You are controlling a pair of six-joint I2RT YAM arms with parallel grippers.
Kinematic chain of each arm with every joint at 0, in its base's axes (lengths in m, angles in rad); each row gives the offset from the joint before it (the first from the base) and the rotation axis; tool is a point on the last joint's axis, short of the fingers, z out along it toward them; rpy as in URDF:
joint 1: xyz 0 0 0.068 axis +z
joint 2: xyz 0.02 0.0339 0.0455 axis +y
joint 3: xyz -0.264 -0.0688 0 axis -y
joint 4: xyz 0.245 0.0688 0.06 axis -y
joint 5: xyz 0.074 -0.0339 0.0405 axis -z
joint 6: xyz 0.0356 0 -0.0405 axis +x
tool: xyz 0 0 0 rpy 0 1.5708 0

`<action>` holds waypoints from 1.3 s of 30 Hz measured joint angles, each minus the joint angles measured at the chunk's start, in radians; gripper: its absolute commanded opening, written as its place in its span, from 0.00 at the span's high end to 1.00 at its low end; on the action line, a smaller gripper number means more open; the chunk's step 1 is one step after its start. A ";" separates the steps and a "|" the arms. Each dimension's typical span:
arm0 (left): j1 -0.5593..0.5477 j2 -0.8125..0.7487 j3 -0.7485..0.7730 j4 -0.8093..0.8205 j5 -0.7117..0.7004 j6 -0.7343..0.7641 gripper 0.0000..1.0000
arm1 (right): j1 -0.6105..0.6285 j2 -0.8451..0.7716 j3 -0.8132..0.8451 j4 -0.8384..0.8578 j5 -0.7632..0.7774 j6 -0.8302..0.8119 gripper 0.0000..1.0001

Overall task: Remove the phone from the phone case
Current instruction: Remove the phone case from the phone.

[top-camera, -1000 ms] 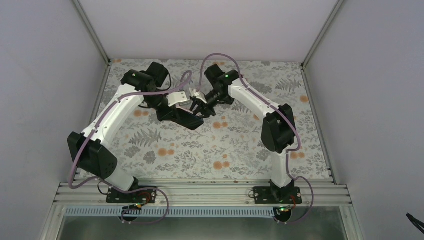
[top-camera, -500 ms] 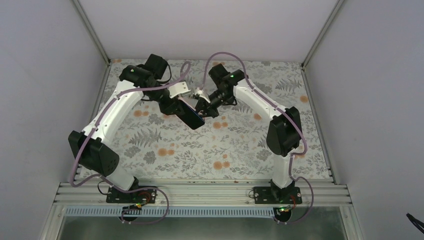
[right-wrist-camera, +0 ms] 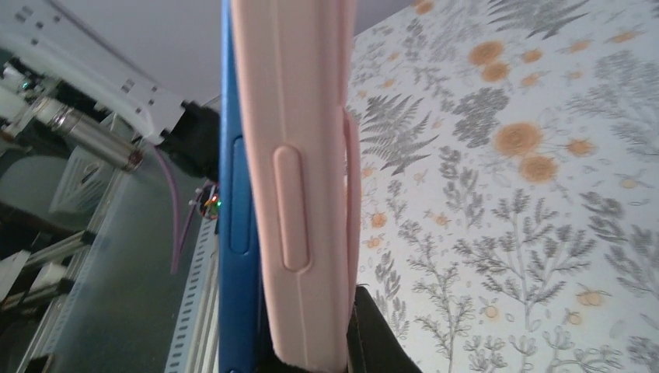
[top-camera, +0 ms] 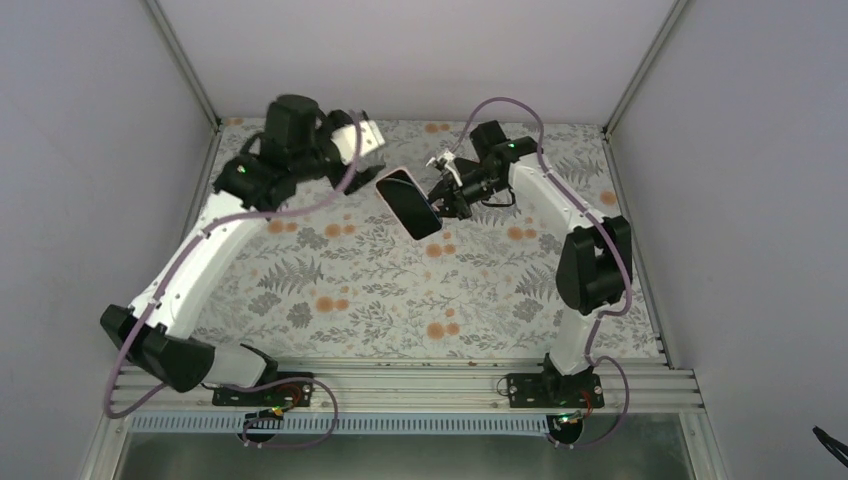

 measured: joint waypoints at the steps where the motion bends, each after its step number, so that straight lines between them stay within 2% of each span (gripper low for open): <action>1: -0.037 -0.025 -0.036 0.043 -0.041 0.003 0.13 | -0.013 -0.021 -0.026 0.060 0.003 0.067 0.97; 3: -0.145 -0.055 -0.119 0.134 -0.134 0.016 0.13 | -0.031 -0.058 -0.069 0.177 0.014 0.196 0.97; 6: -0.257 -0.008 -0.161 0.203 -0.215 0.023 0.13 | -0.050 -0.094 -0.103 0.365 0.080 0.411 0.97; 10: -0.311 0.092 -0.163 0.283 -0.296 0.027 0.11 | -0.060 -0.105 -0.103 0.552 0.205 0.639 0.97; 15: -0.336 0.157 -0.164 0.371 -0.343 0.028 0.13 | -0.061 -0.105 -0.103 0.660 0.297 0.798 0.97; 21: -0.338 0.214 -0.162 0.446 -0.350 0.011 0.15 | -0.061 -0.106 -0.103 0.735 0.354 0.910 0.97; 30: -0.338 0.256 -0.159 0.507 -0.366 -0.025 0.18 | -0.061 -0.123 -0.127 0.769 0.384 0.961 0.97; 39: -0.322 0.256 -0.163 0.560 -0.389 -0.045 0.32 | -0.061 -0.152 -0.151 0.788 0.395 0.970 0.97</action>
